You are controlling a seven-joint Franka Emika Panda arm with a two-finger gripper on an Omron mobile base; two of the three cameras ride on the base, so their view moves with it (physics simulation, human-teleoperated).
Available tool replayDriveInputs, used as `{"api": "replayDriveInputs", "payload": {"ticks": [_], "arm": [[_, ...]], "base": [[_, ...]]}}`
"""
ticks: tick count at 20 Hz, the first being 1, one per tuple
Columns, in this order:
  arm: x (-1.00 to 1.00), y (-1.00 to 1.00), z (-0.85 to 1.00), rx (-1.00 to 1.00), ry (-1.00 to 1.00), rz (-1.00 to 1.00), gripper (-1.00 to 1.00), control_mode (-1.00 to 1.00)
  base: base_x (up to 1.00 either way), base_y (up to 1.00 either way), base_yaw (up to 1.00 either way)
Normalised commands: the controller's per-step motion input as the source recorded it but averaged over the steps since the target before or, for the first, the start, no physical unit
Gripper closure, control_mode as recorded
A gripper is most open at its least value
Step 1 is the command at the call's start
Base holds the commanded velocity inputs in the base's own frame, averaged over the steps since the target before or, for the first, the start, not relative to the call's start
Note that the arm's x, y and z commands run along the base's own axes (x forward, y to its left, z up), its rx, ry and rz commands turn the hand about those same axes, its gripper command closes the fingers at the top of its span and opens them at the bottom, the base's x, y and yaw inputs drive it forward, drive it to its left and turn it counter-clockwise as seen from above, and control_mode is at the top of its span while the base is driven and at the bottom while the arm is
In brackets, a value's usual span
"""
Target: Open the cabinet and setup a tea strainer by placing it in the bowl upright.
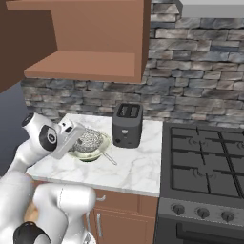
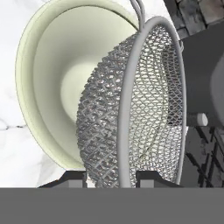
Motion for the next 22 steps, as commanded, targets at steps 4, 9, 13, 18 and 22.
{"api": "replayDriveInputs", "payload": {"ticks": [4, 9, 13, 18, 22], "arm": [[0.4, 0.0, -0.24, 0.0, 0.14, 0.0, 1.0, -1.0], [0.42, 0.0, -0.07, 0.0, 0.11, -0.01, 1.0, -1.0], [0.33, 0.04, -0.01, 0.0, 0.06, 0.0, 1.0, -1.0], [0.24, 0.1, -0.14, 0.0, 0.01, 0.0, 1.0, -1.0], [0.19, 0.06, -0.22, 0.0, 0.0, 0.0, 1.0, -1.0]], "base": [[0.0, 0.0, 0.0], [0.0, 0.0, 0.0], [0.0, 0.0, 0.0], [0.0, 0.0, 0.0], [0.0, 0.0, 0.0]]}}
